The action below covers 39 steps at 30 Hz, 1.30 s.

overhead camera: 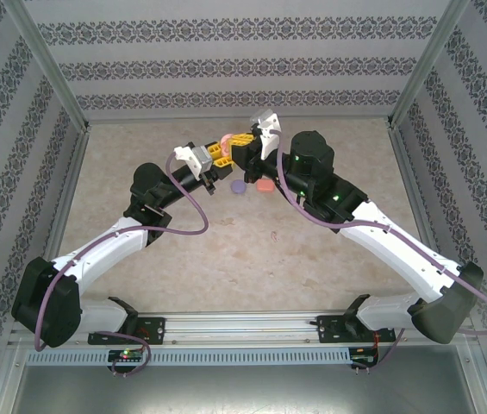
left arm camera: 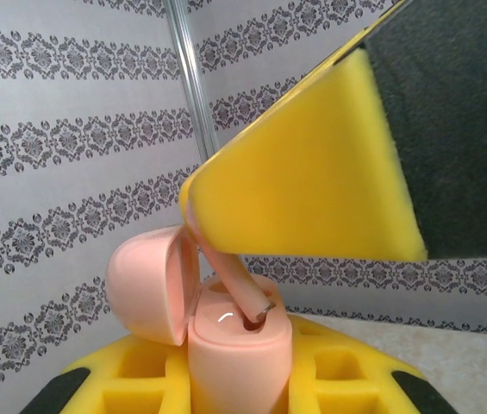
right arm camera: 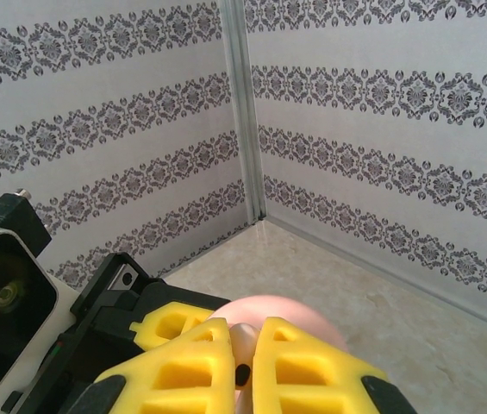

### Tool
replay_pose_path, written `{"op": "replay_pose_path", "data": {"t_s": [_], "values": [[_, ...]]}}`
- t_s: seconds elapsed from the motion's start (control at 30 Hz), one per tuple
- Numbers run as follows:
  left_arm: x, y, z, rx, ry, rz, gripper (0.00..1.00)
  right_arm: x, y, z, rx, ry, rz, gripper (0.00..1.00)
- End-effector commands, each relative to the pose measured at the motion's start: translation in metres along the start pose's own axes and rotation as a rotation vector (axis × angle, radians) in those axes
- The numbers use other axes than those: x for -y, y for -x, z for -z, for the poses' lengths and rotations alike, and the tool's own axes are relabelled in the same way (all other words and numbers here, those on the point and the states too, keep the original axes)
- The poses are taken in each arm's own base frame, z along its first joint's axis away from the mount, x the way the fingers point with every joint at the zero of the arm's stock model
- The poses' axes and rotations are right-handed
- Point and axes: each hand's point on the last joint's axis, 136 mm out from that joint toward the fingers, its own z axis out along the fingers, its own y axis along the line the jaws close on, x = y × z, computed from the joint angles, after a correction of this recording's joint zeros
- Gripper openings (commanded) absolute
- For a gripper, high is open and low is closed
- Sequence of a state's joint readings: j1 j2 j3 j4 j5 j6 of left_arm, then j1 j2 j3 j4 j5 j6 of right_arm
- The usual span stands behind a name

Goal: Insert wireless bluetooth earbuds into charging case

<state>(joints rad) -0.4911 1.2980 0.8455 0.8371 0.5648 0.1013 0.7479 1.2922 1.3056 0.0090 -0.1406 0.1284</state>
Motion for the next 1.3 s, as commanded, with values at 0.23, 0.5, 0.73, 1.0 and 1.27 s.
{"op": "replay_pose_path", "data": {"t_s": [0.23,0.5,0.73,1.0,1.27], "values": [[-0.003,0.040,-0.002,0.118,0.029,-0.039,0.00,0.016,-0.023,0.002,-0.036,-0.056,0.003,0.08],[-0.007,0.043,-0.002,0.125,0.050,-0.036,0.00,0.022,-0.032,0.009,-0.050,-0.092,0.012,0.06],[-0.007,0.043,-0.002,0.124,0.049,-0.033,0.00,0.025,-0.033,0.012,-0.044,-0.110,0.008,0.06],[-0.007,0.044,-0.003,0.121,0.046,-0.026,0.00,0.018,-0.043,0.006,-0.080,-0.084,0.019,0.05],[-0.009,0.047,-0.003,0.129,0.058,-0.016,0.00,0.010,-0.065,-0.003,-0.130,-0.093,0.050,0.05]]}}
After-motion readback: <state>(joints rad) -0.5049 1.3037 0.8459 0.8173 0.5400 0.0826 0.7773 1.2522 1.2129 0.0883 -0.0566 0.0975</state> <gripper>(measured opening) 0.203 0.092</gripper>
